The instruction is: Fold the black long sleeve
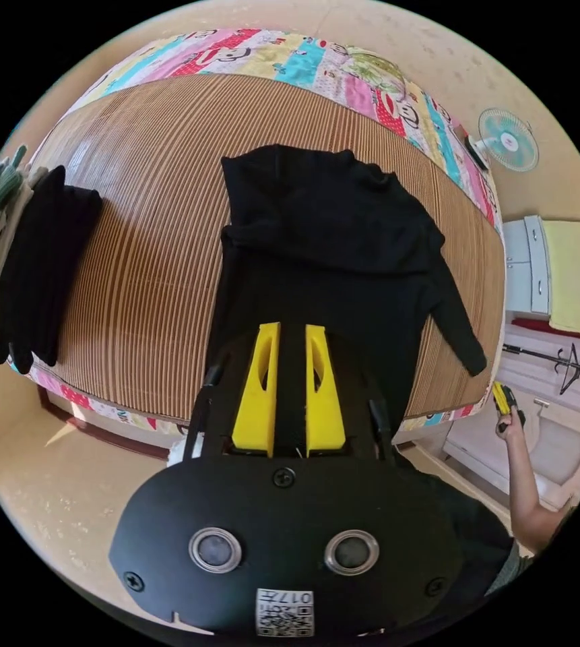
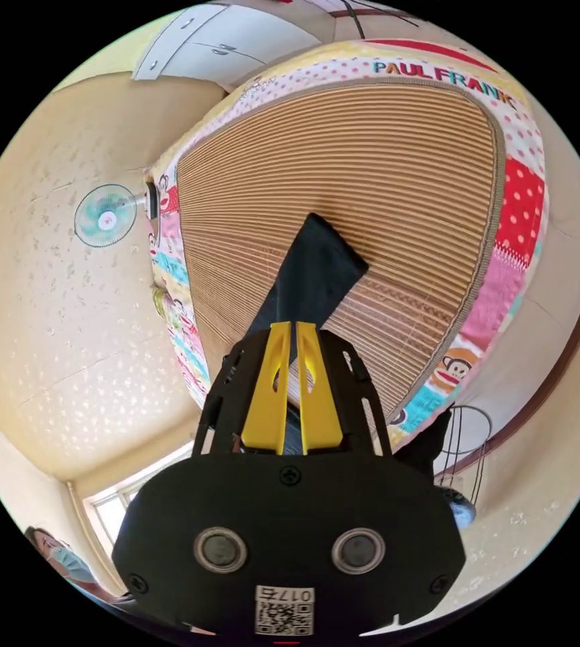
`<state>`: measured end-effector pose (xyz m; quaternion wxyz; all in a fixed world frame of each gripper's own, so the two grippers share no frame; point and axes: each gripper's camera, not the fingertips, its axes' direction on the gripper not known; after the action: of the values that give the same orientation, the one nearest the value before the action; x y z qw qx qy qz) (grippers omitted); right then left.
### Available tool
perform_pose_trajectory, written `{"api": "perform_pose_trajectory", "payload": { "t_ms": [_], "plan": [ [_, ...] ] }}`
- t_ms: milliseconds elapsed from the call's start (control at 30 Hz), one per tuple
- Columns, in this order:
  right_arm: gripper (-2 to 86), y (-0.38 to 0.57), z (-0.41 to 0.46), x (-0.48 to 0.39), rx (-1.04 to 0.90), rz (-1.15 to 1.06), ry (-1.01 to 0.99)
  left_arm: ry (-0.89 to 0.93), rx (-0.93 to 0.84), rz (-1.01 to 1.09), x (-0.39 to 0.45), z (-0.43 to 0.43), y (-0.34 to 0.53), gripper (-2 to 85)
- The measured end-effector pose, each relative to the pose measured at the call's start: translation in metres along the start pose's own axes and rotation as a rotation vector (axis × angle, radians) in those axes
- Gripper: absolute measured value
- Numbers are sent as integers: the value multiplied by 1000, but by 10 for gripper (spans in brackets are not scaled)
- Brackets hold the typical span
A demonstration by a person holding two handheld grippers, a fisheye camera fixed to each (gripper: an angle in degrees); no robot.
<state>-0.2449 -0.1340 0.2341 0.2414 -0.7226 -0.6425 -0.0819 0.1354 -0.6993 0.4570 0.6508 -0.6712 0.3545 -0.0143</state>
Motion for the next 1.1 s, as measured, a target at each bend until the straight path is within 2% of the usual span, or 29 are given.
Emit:
{"api": "perform_pose_trajectory", "payload": {
  "t_ms": [133, 267, 367, 500, 567, 700, 733, 800, 900, 1000, 1100],
  "plan": [
    [19, 36, 24, 12, -128, -40, 16, 28, 62, -86, -33, -3, -47, 103],
    [25, 93, 64, 43, -309, -25, 140, 15, 66, -75, -54, 9, -94, 130],
    [34, 127, 70, 68, -321, 15, 44, 27, 16, -35, -68, 35, -129, 131],
    [55, 149, 62, 106, -248, 142, -190, 1, -23, -15, -95, 60, -152, 75],
    [65, 149, 57, 118, -195, 180, -272, 59, -25, -14, -116, 60, -156, 63],
    [89, 138, 49, 141, -8, 302, -495, 296, 67, -279, -196, 50, -153, 57],
    [94, 134, 50, 143, 13, 310, -529, 388, 74, -323, -213, 53, -151, 61],
    [108, 118, 53, 142, 76, 312, -589, 447, 41, -327, -222, 58, -148, 78],
    [124, 93, 59, 132, 131, 286, -616, 338, 39, -283, -216, 43, -136, 90],
    [134, 70, 71, 126, 178, 283, -654, 308, 34, -259, -205, 31, -114, 91],
    [139, 55, 79, 124, 219, 325, -621, 172, 65, -147, -171, 14, -92, 92]
  ]
}}
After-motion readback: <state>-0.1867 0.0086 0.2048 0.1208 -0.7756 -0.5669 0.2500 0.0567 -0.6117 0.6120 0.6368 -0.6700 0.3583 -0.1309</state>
